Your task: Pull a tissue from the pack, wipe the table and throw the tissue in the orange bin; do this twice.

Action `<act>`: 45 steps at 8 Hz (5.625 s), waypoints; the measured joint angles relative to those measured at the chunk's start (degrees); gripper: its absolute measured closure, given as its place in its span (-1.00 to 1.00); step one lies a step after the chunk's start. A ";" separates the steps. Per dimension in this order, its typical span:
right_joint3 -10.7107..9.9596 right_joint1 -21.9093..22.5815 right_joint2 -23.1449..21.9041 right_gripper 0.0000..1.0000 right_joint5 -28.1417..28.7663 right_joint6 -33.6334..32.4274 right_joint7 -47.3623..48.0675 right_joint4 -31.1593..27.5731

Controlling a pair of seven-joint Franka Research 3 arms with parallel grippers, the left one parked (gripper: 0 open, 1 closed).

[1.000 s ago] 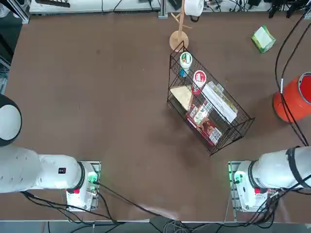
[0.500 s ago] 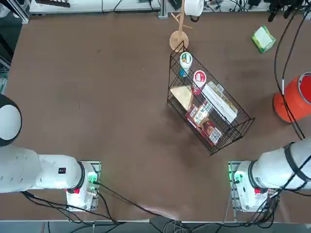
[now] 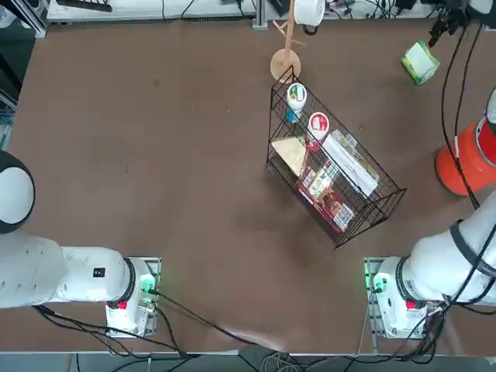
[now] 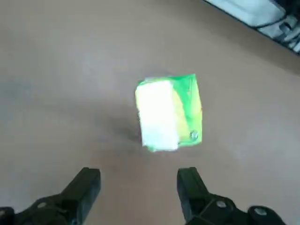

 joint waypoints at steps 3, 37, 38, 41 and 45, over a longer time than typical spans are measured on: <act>0.02 -1.68 7.06 -0.84 -0.21 10.14 -10.24 0.81; 1.74 10.84 -13.55 0.97 16.93 -17.79 34.83 -13.38; 1.78 12.39 -14.66 0.97 18.63 -12.48 37.29 -18.67; 1.83 16.57 -15.54 0.97 20.35 -0.68 41.63 -29.57; 1.19 16.56 -15.86 0.97 20.38 2.72 41.47 -35.50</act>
